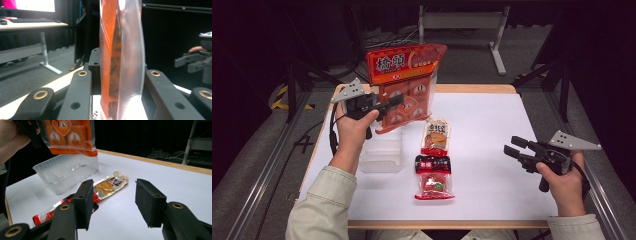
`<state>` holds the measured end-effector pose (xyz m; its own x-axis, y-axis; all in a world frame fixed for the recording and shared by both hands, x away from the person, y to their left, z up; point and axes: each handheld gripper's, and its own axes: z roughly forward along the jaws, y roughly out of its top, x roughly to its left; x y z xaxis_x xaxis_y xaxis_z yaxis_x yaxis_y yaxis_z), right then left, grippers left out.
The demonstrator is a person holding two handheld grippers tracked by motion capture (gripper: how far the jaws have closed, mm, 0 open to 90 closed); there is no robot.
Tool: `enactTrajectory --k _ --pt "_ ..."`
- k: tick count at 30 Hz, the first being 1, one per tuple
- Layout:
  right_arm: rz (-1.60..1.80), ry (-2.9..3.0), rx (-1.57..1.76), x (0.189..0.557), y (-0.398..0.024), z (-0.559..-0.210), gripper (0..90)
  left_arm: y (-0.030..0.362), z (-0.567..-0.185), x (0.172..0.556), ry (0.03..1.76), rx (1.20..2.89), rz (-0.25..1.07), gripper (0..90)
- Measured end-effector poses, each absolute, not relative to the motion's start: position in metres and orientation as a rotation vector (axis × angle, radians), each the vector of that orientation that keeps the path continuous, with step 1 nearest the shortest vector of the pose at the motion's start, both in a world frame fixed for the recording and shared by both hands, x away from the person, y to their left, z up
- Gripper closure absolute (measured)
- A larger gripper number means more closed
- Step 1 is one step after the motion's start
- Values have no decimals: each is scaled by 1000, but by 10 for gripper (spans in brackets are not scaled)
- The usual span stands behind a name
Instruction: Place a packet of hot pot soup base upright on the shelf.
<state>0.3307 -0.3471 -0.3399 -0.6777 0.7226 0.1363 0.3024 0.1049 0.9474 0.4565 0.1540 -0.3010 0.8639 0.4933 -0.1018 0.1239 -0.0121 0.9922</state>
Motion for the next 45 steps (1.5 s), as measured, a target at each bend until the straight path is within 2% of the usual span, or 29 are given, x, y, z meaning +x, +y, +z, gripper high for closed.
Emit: enactTrajectory --k 29,45 --pt "1598 2044 1007 331 -343 -344 471 209 -328 471 693 1486 454 707" --pt "1597 2055 1011 331 -340 -347 471 190 -334 480 715 1452 426 707"
